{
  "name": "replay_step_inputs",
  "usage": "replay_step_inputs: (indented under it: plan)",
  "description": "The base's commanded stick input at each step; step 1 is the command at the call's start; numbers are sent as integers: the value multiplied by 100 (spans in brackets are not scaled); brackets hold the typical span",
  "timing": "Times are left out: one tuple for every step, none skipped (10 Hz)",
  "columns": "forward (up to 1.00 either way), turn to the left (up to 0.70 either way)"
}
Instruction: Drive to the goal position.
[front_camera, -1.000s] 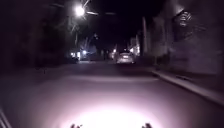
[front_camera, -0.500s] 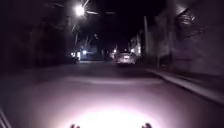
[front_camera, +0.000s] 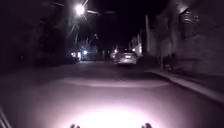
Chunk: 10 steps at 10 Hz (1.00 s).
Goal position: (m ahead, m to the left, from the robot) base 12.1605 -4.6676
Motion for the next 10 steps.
replay_step_inputs:
  plan:
    - [60,0]
    - [60,0]
    - [60,0]
    - [60,0]
    - [60,0]
    - [60,0]
    - [60,0]
    - [60,0]
    - [60,0]
    - [60,0]
